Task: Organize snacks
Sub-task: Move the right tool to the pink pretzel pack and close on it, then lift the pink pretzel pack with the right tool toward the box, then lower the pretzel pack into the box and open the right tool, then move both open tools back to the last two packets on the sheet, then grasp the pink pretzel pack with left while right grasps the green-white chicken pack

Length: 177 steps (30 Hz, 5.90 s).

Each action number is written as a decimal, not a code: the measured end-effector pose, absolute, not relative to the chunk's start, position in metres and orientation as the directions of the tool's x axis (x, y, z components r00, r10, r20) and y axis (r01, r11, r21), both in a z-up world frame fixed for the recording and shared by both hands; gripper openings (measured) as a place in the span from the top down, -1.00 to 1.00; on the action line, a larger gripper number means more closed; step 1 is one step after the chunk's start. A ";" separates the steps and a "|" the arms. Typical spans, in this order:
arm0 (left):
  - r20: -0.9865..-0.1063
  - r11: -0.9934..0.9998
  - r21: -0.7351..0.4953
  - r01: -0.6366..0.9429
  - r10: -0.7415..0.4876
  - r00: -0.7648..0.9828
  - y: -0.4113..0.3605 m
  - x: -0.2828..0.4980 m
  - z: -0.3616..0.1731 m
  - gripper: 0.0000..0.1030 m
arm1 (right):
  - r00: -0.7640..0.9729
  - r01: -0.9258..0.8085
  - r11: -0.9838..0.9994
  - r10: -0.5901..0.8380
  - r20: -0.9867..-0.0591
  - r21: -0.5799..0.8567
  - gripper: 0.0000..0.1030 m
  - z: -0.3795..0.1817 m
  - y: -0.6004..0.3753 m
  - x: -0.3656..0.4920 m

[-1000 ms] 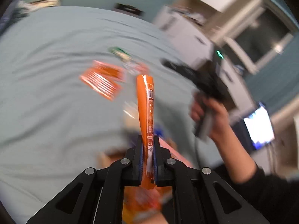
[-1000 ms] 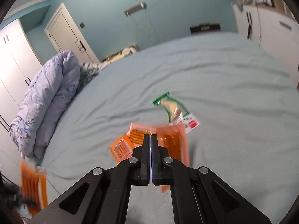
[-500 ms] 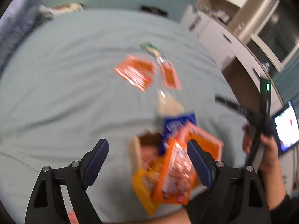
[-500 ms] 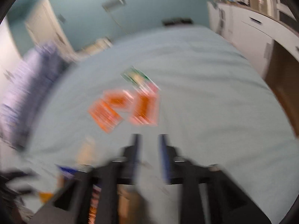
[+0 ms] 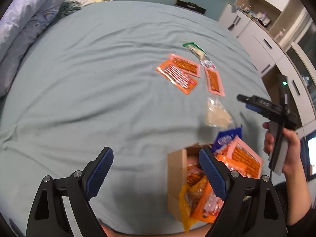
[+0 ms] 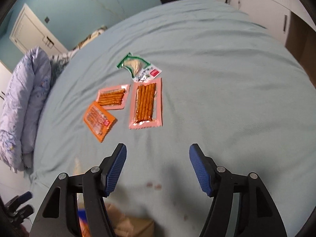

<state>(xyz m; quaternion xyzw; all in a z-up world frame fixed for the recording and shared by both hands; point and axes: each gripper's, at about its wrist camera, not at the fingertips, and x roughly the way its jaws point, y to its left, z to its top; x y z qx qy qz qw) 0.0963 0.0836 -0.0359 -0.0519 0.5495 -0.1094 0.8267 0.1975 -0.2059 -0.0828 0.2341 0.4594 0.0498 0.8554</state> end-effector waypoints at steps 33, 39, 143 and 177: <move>-0.970 0.959 -0.199 0.200 -0.222 0.097 -0.019 0.291 -0.121 -0.88 | 0.504 0.004 0.895 0.384 -0.774 0.447 0.37 -0.111 -0.188 0.311; -0.955 0.950 -0.285 -0.124 -0.292 -0.041 -0.021 0.336 -0.171 -1.00 | 0.542 0.053 0.870 0.387 -0.746 0.490 0.37 -0.089 -0.212 0.278; -0.949 0.985 -0.063 0.162 -0.109 0.297 0.067 0.185 -0.093 -0.52 | 0.576 0.142 0.928 0.206 -0.791 0.345 -0.50 -0.059 -0.203 0.229; -0.960 0.951 -0.062 0.303 -0.140 0.243 -0.087 0.355 -0.153 -1.00 | 0.477 -0.304 0.950 0.219 -0.851 0.074 -0.49 -0.100 -0.114 0.484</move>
